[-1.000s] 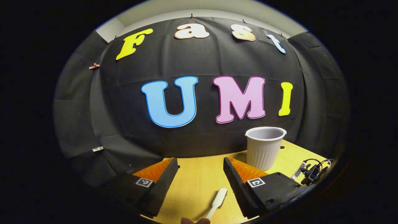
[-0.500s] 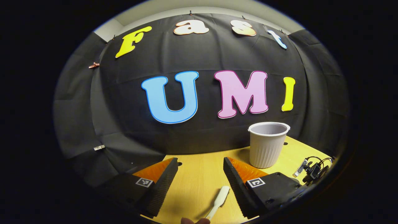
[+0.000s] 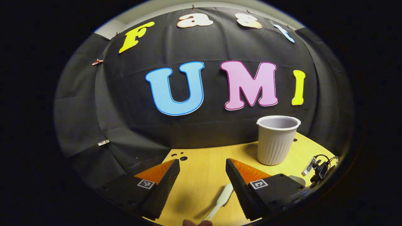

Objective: Pick up the small broom and dustpan from the desktop, sweep the trash into the dustpan with the broom, and then empty the trash into the garbage bin.

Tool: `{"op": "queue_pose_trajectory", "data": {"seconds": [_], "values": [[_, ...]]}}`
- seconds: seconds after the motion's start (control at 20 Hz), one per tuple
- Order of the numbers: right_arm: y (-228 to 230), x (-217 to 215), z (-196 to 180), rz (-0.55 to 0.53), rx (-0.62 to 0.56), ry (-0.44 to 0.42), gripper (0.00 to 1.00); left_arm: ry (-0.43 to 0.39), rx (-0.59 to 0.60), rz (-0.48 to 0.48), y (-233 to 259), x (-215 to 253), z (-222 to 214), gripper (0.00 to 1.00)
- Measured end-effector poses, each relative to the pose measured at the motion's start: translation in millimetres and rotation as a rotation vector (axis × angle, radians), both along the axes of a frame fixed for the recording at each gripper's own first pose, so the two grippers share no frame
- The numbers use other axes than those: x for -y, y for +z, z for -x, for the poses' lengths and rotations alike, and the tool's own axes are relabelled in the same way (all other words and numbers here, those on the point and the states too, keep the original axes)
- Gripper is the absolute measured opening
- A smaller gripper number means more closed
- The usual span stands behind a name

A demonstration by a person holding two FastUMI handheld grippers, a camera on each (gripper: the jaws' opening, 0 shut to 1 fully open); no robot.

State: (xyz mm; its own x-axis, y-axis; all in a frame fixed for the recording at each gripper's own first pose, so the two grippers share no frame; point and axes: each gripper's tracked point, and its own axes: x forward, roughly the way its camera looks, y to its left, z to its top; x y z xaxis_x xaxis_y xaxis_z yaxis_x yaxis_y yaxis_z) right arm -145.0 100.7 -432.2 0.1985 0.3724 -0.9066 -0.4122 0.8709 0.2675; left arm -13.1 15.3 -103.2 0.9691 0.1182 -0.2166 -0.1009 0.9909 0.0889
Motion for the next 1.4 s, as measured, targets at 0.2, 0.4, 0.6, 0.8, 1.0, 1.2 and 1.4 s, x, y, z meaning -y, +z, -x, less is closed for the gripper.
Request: {"op": "queue_pose_trajectory", "data": {"seconds": [0.2,0.4,0.6,0.8,1.0,1.2,1.4], "values": [[13,12,-8,0.012,0.048,0.028,0.36,-0.048,-0.105,-0.036,-36,-7,-7,0.97],[36,36,-13,0.031,0.098,0.086,0.36,-0.17,-0.302,-0.021,-99,4,-5,0.98],[54,51,-14,-0.002,0.119,0.116,0.36,-0.247,-0.511,0.002,-165,17,5,0.96],[57,68,-10,0.024,0.131,0.134,0.36,-0.321,-0.689,0.014,-215,25,15,0.92],[56,72,-6,0.028,0.122,0.112,0.36,-0.345,-0.838,0.037,-260,28,14,0.91],[56,73,-4,0.024,0.11,0.093,0.31,-0.336,-0.906,0.007,-288,26,2,0.84],[57,73,-5,0.021,0.098,0.085,0.36,-0.356,-0.966,0.008,-307,36,2,0.74]]}}
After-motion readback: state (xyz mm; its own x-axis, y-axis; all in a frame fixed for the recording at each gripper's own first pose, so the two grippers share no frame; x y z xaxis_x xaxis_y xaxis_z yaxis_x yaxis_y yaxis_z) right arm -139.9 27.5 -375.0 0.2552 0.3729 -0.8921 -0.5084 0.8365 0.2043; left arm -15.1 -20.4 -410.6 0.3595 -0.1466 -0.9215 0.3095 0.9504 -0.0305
